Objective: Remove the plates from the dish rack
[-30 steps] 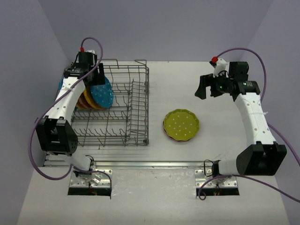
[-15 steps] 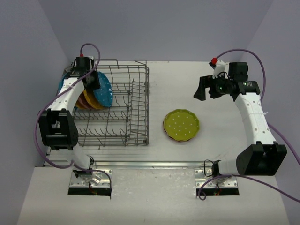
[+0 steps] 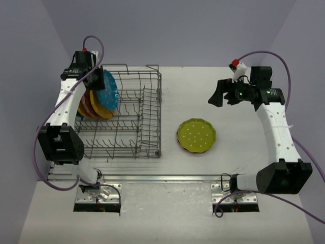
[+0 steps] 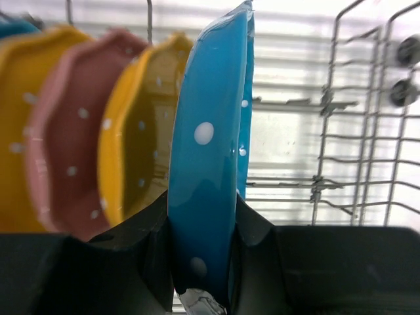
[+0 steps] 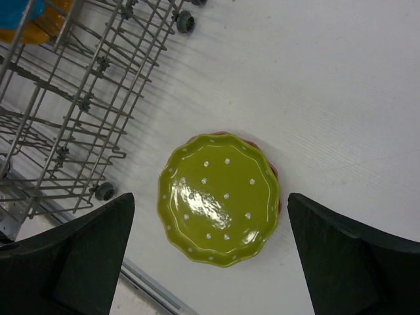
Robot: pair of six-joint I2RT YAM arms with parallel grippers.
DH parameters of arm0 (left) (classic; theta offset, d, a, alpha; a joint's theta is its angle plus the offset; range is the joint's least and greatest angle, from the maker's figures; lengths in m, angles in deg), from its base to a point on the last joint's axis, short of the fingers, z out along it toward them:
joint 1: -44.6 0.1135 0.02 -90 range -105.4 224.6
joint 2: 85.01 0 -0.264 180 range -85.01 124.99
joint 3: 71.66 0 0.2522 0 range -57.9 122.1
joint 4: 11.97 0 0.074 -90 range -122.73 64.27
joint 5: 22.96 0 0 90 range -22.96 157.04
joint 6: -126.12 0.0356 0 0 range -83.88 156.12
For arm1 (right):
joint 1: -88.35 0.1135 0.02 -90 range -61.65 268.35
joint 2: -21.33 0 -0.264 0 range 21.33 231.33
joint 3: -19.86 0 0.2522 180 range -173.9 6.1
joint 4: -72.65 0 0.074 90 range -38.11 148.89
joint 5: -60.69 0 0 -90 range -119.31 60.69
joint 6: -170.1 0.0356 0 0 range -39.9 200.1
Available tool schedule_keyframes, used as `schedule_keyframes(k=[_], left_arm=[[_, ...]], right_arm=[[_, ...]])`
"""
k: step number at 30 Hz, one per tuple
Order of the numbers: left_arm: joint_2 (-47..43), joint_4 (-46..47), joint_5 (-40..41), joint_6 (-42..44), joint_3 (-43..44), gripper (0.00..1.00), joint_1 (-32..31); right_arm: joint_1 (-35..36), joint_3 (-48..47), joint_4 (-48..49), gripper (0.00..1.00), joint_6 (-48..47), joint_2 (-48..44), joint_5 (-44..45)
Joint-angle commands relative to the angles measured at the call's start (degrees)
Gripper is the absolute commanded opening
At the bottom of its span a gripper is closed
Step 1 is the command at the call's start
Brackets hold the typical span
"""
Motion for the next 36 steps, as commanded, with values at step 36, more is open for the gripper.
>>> schedule_keyframes(k=[36], left_arm=[[-15.9, 22.9, -61.6, -21.5, -1.1, 0.00, -11.5]], right_arm=[[16.6, -2.3, 45.7, 0.99, 37.6, 3.4, -25.4]])
